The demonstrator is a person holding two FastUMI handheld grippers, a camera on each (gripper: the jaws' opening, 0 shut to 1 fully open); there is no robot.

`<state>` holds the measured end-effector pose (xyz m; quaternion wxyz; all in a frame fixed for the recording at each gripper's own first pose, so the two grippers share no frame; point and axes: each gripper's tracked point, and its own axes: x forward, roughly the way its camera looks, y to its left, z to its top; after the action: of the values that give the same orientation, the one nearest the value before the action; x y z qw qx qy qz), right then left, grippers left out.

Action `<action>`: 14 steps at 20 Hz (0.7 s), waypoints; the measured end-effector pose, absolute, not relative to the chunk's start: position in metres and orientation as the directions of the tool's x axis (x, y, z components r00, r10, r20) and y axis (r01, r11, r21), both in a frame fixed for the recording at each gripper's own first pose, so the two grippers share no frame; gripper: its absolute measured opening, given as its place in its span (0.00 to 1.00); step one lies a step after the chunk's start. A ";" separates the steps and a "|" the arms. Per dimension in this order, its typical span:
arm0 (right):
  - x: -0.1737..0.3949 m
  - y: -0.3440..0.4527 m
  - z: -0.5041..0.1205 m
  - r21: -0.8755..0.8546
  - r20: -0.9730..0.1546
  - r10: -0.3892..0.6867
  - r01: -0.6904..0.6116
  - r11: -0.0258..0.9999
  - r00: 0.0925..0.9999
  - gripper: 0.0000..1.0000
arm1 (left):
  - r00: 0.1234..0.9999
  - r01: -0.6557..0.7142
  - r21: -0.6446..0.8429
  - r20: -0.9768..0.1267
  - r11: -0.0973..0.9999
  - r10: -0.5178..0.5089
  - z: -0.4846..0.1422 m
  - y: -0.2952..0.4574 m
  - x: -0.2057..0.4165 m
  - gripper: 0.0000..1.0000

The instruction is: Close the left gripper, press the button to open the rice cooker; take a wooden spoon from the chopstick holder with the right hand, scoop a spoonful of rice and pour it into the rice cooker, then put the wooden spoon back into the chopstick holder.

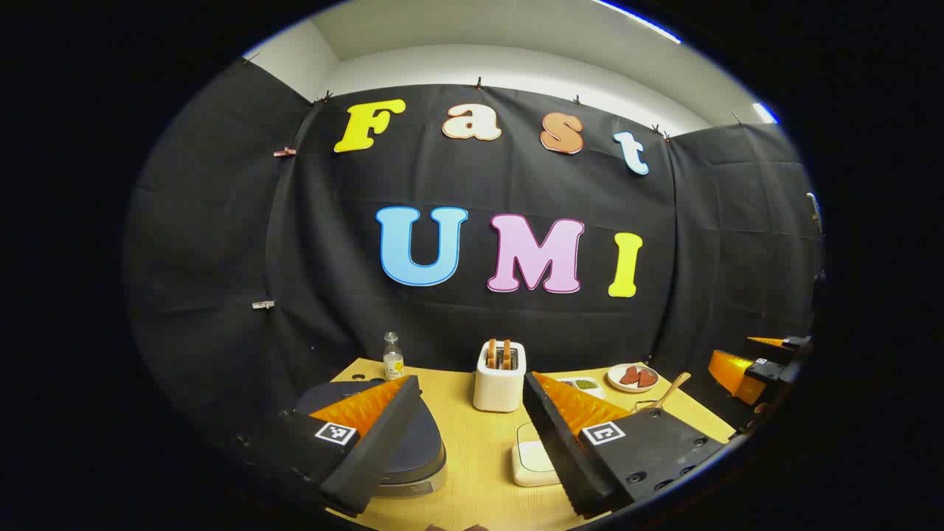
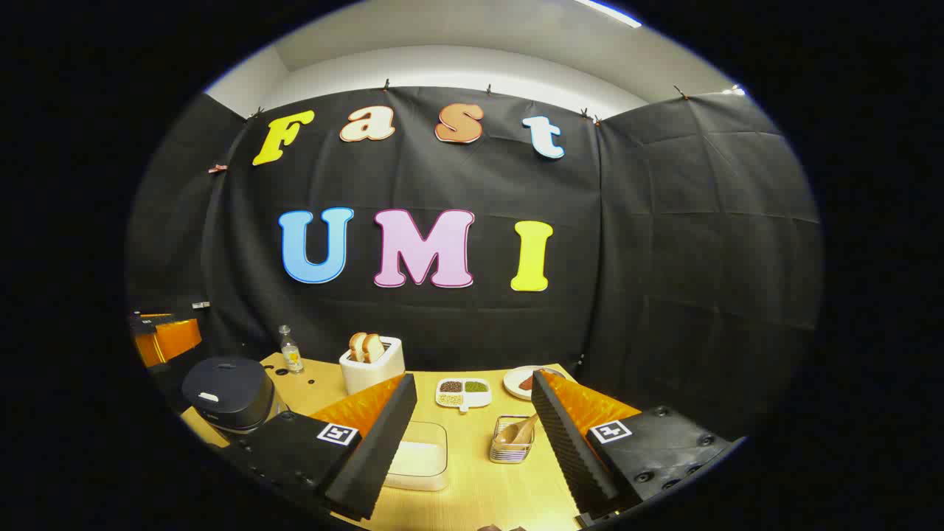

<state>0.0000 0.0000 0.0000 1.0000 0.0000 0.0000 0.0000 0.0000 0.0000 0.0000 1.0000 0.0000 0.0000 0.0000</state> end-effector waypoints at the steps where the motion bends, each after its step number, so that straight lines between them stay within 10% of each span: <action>1: 0.001 0.001 -0.001 -0.001 -0.002 0.006 -0.006 1.000 1.000 0.98 | 1.000 -0.002 -0.005 0.000 1.000 0.002 0.000 0.001 0.001 0.95; 14: 0.007 -0.002 -0.009 0.046 -0.017 0.007 -0.006 0.999 1.000 0.98 | 1.000 -0.003 0.019 -0.008 1.000 0.003 0.000 -0.001 -0.006 0.95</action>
<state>0.0068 -0.0018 -0.0090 0.9997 0.0231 0.0084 0.0033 -0.0058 -0.0014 -0.0005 0.9999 0.0094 0.0042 0.0014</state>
